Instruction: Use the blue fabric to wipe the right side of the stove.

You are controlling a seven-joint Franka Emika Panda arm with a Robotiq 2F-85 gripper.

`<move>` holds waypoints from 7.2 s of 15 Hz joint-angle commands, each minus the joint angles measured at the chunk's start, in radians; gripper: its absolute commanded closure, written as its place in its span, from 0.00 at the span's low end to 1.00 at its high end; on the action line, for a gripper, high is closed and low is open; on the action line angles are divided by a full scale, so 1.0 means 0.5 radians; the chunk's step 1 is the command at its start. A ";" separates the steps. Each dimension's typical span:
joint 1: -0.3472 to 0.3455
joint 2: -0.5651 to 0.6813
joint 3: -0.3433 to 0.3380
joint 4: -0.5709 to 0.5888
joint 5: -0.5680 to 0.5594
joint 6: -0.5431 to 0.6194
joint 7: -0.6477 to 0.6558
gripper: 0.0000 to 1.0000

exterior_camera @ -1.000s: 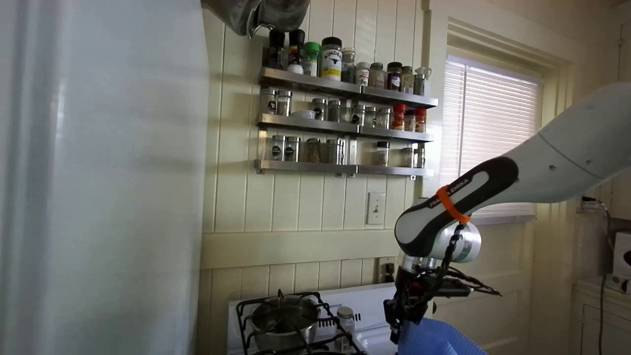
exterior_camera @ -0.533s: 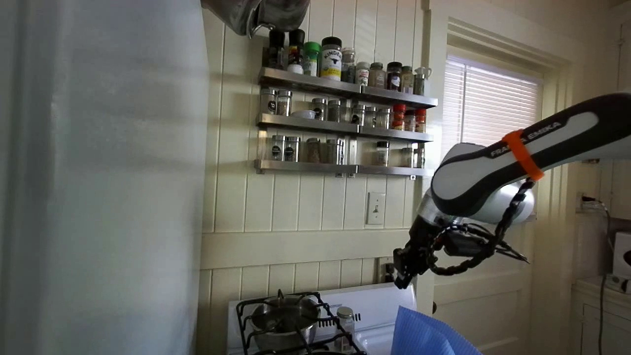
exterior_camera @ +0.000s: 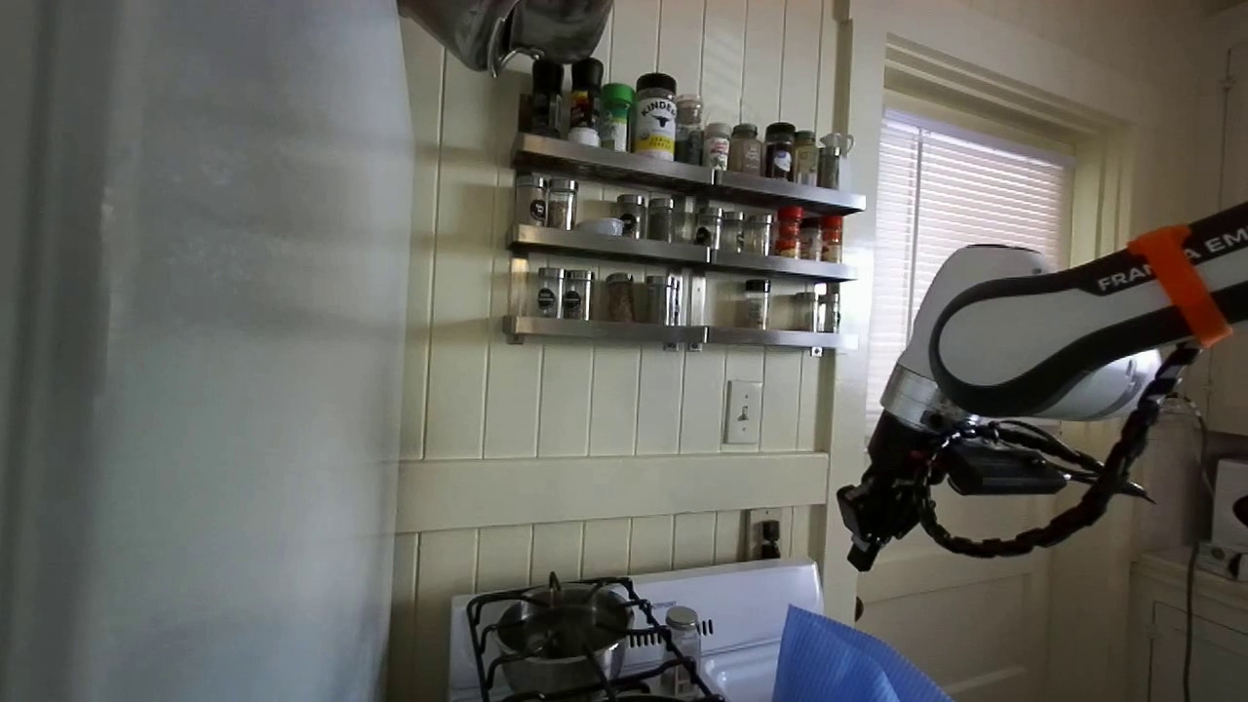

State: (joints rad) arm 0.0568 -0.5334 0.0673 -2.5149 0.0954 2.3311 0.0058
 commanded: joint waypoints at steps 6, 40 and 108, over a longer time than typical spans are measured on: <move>-0.029 0.129 -0.053 0.032 -0.031 0.089 -0.008 0.42; -0.059 0.876 -0.164 0.573 0.170 -0.376 -1.380 0.00; -0.060 1.695 0.127 0.746 0.309 0.515 -0.118 1.00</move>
State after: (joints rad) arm 0.0506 0.3111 0.1017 -2.1355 0.1975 2.6660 -0.0509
